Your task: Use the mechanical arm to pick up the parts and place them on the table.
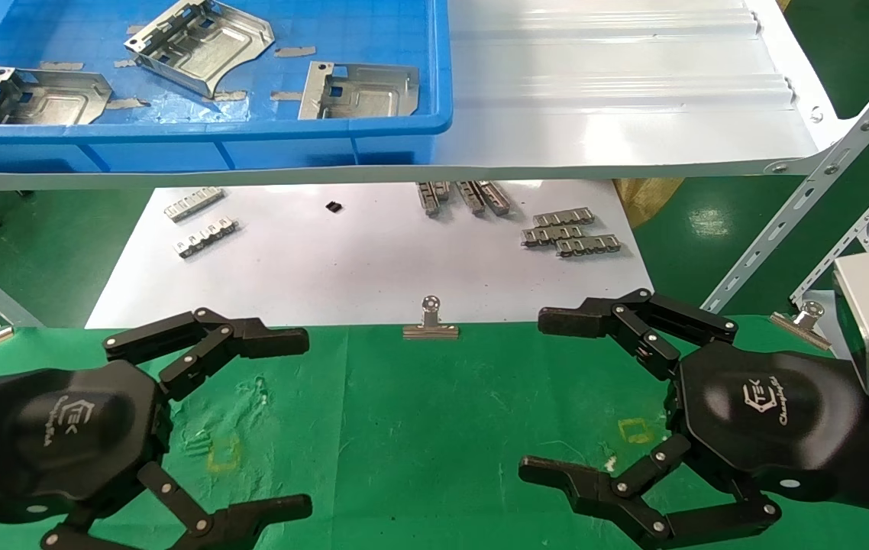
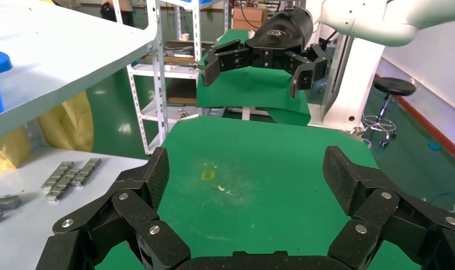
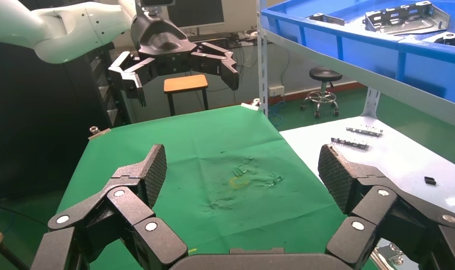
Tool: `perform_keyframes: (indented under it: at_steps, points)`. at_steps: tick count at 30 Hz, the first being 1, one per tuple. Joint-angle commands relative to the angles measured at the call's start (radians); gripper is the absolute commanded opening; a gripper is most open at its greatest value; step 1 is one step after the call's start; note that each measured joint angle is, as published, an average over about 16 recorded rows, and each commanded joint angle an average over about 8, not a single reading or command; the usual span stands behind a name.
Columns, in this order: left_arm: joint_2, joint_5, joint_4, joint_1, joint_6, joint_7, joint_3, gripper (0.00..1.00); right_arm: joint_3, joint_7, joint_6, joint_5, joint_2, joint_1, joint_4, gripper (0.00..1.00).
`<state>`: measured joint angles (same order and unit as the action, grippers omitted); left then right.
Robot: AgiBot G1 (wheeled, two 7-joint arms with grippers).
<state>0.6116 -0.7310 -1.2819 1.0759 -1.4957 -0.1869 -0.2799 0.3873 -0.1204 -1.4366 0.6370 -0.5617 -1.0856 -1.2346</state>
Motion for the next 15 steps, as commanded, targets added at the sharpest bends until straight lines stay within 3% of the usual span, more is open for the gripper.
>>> perform_keyframes:
  at_steps: [1, 6, 13, 14, 15]
  points:
    - [0.0, 0.0, 0.0, 0.0, 0.0, 0.0, 0.0, 1.0, 0.0, 0.0, 0.0, 0.0, 0.0, 0.0, 0.0, 1.0]
    - [0.0, 0.0, 0.0, 0.0, 0.0, 0.0, 0.0, 1.0, 0.0, 0.0, 0.0, 0.0, 0.0, 0.0, 0.0, 0.97]
    - [0.0, 0.0, 0.0, 0.0, 0.0, 0.0, 0.0, 1.0, 0.0, 0.0, 0.0, 0.0, 0.0, 0.0, 0.0, 0.1]
    - [0.0, 0.0, 0.0, 0.0, 0.0, 0.0, 0.0, 1.0, 0.0, 0.0, 0.0, 0.0, 0.0, 0.0, 0.0, 0.0]
    - [0.0, 0.0, 0.0, 0.0, 0.0, 0.0, 0.0, 1.0, 0.0, 0.0, 0.0, 0.0, 0.0, 0.0, 0.0, 0.0]
